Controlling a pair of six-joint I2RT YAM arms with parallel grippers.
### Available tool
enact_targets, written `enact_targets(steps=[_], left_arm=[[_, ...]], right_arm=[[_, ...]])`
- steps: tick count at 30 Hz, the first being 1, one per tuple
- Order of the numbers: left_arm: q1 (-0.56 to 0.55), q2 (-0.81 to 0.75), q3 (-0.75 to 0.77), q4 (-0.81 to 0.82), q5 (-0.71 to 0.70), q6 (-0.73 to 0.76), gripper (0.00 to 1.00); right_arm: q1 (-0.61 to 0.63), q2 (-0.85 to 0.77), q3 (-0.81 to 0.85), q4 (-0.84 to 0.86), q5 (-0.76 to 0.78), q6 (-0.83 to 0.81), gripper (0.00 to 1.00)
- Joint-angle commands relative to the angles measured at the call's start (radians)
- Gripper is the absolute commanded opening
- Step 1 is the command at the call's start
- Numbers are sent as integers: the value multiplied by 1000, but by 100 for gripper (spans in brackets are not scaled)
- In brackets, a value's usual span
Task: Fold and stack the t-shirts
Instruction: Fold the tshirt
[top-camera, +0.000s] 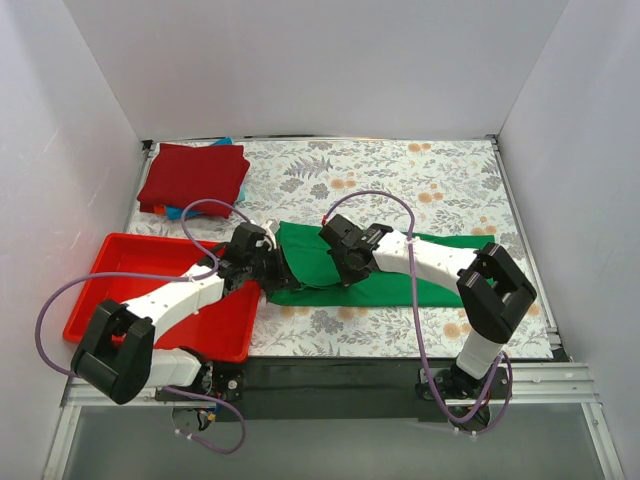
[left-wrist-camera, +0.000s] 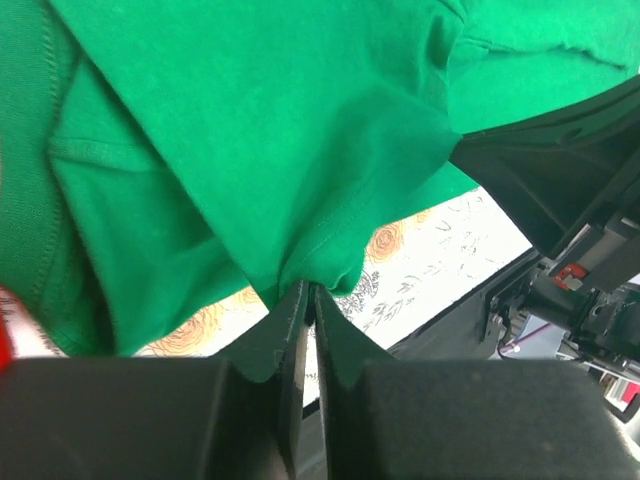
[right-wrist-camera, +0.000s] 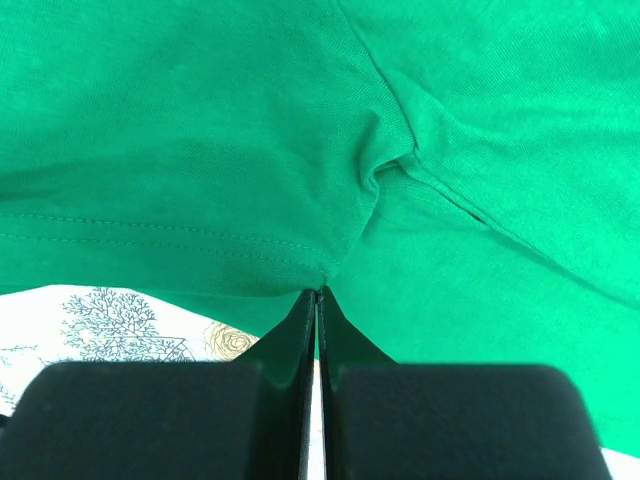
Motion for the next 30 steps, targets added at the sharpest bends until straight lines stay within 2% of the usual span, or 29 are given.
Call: enact_targets(steps=[1,2,3,5,7,8,13,21,26,30], left_arm=[[-18,-17,-5,-16,-13,16,7],[-20,-18,-2,-17,-12,16,13],[-21,-20,1,-28,-12,18,24],[-23,-32,15,-46,-10,18,33],[-23,-52,47,-72,-7,18,39],[-23,-55,62,-83,-6,18,39],[-23,-54,150,-111,20,-10,40],[-24,34,171,-96,-19,-68,41],[-29,94,159,-57,-32,-122,41],[-32,124,130,1,-33,-168,41]], right_arm=[[6,-22,-3,-22,23,10,1],[6,-24,-3,-27,27,13,1],[6,-28,-3,-28,29,13,2],[6,-33,6,-34,38,14,25],[6,-42,20,-44,47,8,40],[6,-47,35,-59,59,8,42],[0,-85,46,-87,85,20,44],[-25,-134,83,-74,32,13,43],[-25,-104,27,100,-195,26,42],[-26,-39,5,173,-234,25,41]])
